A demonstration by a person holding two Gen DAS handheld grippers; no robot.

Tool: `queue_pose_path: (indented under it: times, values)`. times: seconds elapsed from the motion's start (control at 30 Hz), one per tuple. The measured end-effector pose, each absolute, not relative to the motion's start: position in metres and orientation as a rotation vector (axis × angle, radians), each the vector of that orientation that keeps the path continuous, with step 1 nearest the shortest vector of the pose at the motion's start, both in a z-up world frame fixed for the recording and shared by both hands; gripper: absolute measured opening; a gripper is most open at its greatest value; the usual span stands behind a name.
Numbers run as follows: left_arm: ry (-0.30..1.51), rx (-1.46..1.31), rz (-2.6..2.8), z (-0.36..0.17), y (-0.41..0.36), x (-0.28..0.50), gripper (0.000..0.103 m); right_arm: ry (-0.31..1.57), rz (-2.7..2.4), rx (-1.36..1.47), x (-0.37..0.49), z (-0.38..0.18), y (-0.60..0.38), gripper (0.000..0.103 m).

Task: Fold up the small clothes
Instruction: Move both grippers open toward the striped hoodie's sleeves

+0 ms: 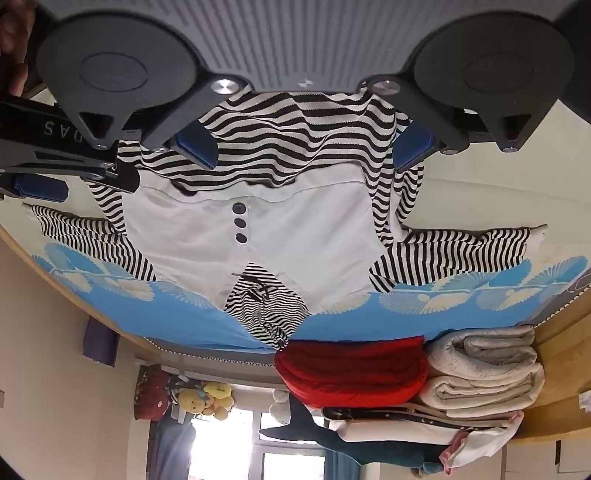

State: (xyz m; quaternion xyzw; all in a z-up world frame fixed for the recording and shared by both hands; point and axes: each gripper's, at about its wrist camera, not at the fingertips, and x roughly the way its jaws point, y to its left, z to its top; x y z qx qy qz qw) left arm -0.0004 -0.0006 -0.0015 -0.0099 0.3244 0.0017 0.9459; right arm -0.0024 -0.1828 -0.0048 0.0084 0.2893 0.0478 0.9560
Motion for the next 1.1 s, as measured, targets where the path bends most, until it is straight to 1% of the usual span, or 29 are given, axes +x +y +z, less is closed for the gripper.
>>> queue_pose_path:
  times: [1.1]
  values:
    - [0.663,-0.015,0.002,-0.0017,-0.0022,0.0001,0.101,0.583,0.082,0.002,-0.0017,-0.0045,-0.1799,0.085]
